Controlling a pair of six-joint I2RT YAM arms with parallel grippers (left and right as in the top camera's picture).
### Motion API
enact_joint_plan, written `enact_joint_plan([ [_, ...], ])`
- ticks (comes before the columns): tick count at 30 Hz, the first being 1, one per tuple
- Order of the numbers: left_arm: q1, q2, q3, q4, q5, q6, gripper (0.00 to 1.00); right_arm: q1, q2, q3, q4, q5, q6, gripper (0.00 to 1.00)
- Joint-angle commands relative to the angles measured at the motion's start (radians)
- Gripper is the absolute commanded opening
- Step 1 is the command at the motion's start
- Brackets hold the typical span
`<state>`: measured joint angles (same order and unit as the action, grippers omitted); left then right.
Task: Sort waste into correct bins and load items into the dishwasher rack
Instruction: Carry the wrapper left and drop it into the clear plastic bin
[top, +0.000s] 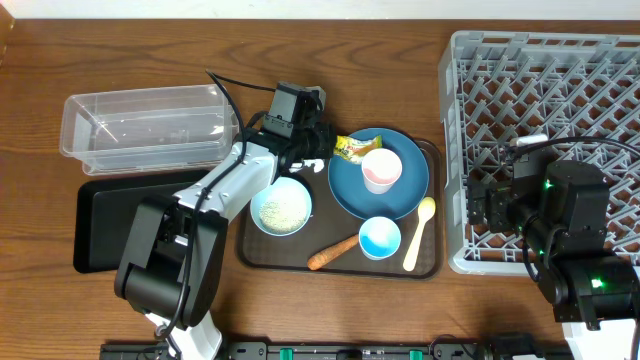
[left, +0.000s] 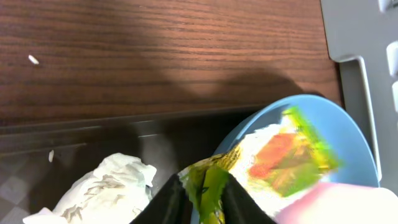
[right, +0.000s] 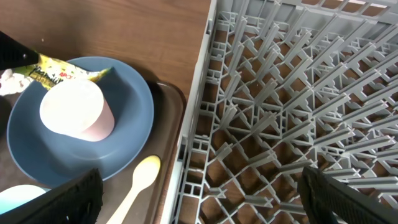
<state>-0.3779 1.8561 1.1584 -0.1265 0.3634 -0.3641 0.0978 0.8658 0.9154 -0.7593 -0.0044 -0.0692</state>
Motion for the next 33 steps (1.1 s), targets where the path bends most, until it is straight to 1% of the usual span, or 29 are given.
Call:
enact_joint_plan([
  [1,0.000,0.014,0.014,0.000,-0.005,0.010,0.08,0.011,-0.002,0.019,-0.001,-0.006,0.009,0.99],
  [2,0.001,0.014,0.014,0.000,-0.006,0.010,0.06,0.011,-0.002,0.019,-0.001,-0.006,0.009,0.99],
  [9,0.009,-0.010,0.014,-0.010,-0.005,0.011,0.06,0.011,-0.002,0.019,-0.001,-0.006,0.009,0.99],
  [14,0.056,-0.097,0.015,-0.016,-0.008,0.010,0.06,0.011,-0.002,0.019,-0.001,-0.006,0.009,0.99],
  [18,0.169,-0.224,0.015,-0.061,-0.008,0.011,0.06,0.011,-0.002,0.019,-0.001,0.000,0.009,0.99],
  [22,0.333,-0.335,0.015,-0.110,-0.013,0.011,0.06,0.011,-0.002,0.019,-0.001,0.000,0.009,0.99],
  [26,0.510,-0.372,0.014,-0.157,-0.021,0.012,0.06,0.011,-0.002,0.019,-0.001,0.000,0.009,0.99],
  [29,0.612,-0.361,0.014,-0.204,-0.080,0.011,0.06,0.011,-0.002,0.019,-0.001,0.000,0.009,0.99],
  [33,0.694,-0.338,0.014,-0.261,-0.223,0.016,0.06,0.011,-0.002,0.019,-0.001,0.000,0.009,0.99],
])
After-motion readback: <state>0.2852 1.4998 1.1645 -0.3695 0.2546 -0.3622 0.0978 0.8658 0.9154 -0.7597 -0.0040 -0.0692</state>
